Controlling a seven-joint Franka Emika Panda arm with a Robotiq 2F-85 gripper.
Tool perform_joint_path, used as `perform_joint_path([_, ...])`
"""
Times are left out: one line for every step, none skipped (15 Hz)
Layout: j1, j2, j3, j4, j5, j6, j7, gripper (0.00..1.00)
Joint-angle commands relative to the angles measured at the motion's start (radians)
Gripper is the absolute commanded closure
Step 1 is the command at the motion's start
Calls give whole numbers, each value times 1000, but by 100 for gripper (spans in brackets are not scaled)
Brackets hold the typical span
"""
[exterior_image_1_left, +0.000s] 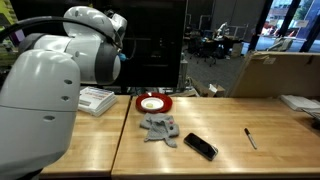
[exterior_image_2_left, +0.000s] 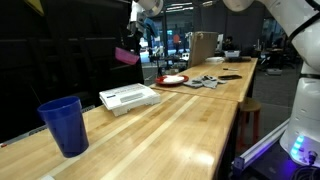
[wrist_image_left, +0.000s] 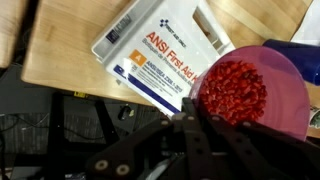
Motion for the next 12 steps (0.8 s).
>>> perform_joint_path([48, 42, 30, 43, 41, 57, 62, 99])
perform_joint_path([58, 56, 41, 53, 59, 71, 78, 99])
perform_joint_path([69, 71, 48, 64, 74, 78, 96, 99])
perform_joint_path([80, 89, 59, 84, 87, 66, 106, 99])
perform_joint_path([93, 105, 64, 102, 95, 44, 126, 99])
perform_joint_path([105, 130, 72, 137, 107, 20, 137, 99])
perform_joint_path([114, 143, 81, 156, 120, -1, 158, 99])
perform_joint_path([124, 160, 87, 179, 133, -16, 178, 99])
perform_joint_path([135, 167, 89, 193, 141, -25, 201, 99])
perform_joint_path([140, 168, 96, 193, 148, -25, 220, 99])
perform_joint_path([149, 177, 100, 207, 154, -27, 239, 99])
perform_joint_path([157, 177, 104, 209, 159, -27, 258, 99])
